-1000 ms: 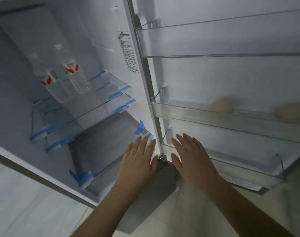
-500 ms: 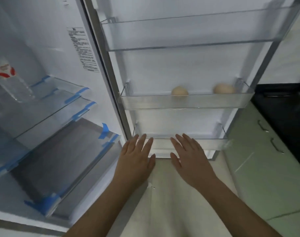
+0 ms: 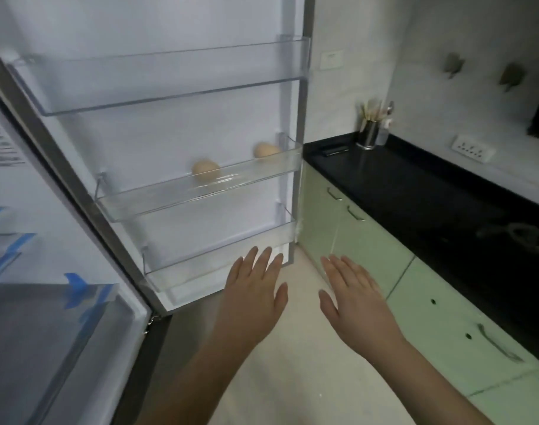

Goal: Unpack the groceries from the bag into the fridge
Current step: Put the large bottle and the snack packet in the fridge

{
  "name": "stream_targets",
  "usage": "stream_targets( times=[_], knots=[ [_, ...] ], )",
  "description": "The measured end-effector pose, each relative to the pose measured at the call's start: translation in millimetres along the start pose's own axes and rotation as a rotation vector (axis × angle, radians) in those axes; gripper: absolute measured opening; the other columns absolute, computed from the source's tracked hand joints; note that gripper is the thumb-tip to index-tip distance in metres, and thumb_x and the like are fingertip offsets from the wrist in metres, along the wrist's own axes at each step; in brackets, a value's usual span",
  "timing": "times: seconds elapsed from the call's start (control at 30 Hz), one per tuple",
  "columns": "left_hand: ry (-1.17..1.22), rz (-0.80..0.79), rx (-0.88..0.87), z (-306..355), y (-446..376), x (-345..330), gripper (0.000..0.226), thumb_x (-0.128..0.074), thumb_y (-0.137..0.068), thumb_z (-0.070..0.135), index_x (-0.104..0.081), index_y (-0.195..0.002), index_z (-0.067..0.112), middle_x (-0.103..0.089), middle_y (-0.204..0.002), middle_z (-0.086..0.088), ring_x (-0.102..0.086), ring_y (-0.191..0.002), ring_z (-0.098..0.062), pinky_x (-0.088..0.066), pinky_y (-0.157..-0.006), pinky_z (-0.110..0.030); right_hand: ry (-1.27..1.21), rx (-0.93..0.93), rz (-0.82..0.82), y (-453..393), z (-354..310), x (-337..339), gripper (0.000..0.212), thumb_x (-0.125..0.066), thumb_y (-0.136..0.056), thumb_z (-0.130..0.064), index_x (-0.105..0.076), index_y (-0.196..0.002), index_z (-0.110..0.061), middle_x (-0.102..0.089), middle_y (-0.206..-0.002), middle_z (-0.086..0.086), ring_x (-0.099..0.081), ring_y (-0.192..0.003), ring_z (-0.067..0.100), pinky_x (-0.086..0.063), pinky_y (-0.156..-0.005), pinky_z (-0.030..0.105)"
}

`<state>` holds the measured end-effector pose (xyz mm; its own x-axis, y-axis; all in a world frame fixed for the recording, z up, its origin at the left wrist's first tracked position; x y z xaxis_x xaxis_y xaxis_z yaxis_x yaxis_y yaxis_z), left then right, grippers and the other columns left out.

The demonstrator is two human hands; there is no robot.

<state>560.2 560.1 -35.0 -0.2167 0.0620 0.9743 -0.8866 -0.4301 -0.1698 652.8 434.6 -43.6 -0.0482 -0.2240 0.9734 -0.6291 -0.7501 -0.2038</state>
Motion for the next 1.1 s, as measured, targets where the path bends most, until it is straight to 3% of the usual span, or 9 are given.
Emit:
stream_targets(
  times=[0.17, 0.3, 0.4, 0.63, 1.1],
  knots=[
    [0.049, -0.01, -0.228, 90.2, -17.2, -3.2, 0.053, -0.032, -0.092, 0.042, -0.05, -0.137, 0.02, -0.051, -0.142, -0.003, -0.041, -0.135, -0.028, -0.033, -0.11, -0.043, 0.022, -0.196, 0.024, 47.1, 70.7, 28.1, 0.061, -0.024, -0.093, -0.044, -0.04, -0.144, -0.014, -0.047, -0.145, 0.006, -0.038, -0.137, 0.024, -0.02, -0.113, 0.037],
    [0.06, -0.061, -0.437, 180.7, -12.7, -11.7, 0.054, -0.026, -0.1, 0.045, -0.022, -0.151, 0.027, -0.021, -0.16, 0.002, -0.012, -0.148, -0.021, -0.01, -0.12, -0.041, 0.058, -0.354, 0.057, 106.2, 127.9, 56.2, 0.064, -0.02, -0.092, -0.047, -0.036, -0.145, -0.015, -0.042, -0.148, 0.005, -0.033, -0.14, 0.022, -0.012, -0.114, 0.034],
    [0.073, -0.06, -0.55, 250.3, 1.8, -12.2, 0.055, -0.025, -0.101, 0.047, -0.015, -0.153, 0.03, -0.012, -0.162, 0.005, -0.003, -0.149, -0.018, 0.0, -0.118, -0.037, 0.072, -0.472, 0.071, 161.6, 172.7, 74.1, 0.068, -0.014, -0.091, -0.05, -0.028, -0.149, -0.018, -0.033, -0.153, 0.001, -0.023, -0.144, 0.019, -0.004, -0.115, 0.031],
    [0.075, -0.099, -0.784, 400.0, 72.5, -18.1, 0.056, -0.023, -0.101, 0.047, -0.016, -0.153, 0.027, -0.014, -0.162, 0.003, -0.004, -0.149, -0.019, -0.004, -0.12, -0.038, 0.097, -0.702, 0.113, 304.8, 248.6, 112.7, 0.06, -0.026, -0.096, -0.046, -0.029, -0.149, -0.018, -0.033, -0.153, 0.001, -0.023, -0.144, 0.019, -0.004, -0.114, 0.029],
    [0.069, -0.125, -1.143, 635.4, 219.5, -14.9, 0.054, -0.024, -0.102, 0.047, -0.018, -0.152, 0.028, -0.018, -0.161, 0.006, -0.008, -0.149, -0.017, -0.006, -0.121, -0.038, 0.137, -1.041, 0.236, 562.9, 343.2, 177.4, 0.063, -0.026, -0.092, -0.047, -0.045, -0.141, -0.013, -0.048, -0.143, 0.004, -0.039, -0.136, 0.024, -0.025, -0.111, 0.035]
  ],
)
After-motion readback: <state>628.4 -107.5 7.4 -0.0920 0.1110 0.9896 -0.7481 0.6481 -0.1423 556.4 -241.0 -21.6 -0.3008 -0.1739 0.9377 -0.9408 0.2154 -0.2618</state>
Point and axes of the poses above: each hand's wrist, its own y-axis away from the middle knuckle, its own x-axis out of the back of the hand, z = x × y, the point moved 10 cm from there along -y, towards the middle knuckle
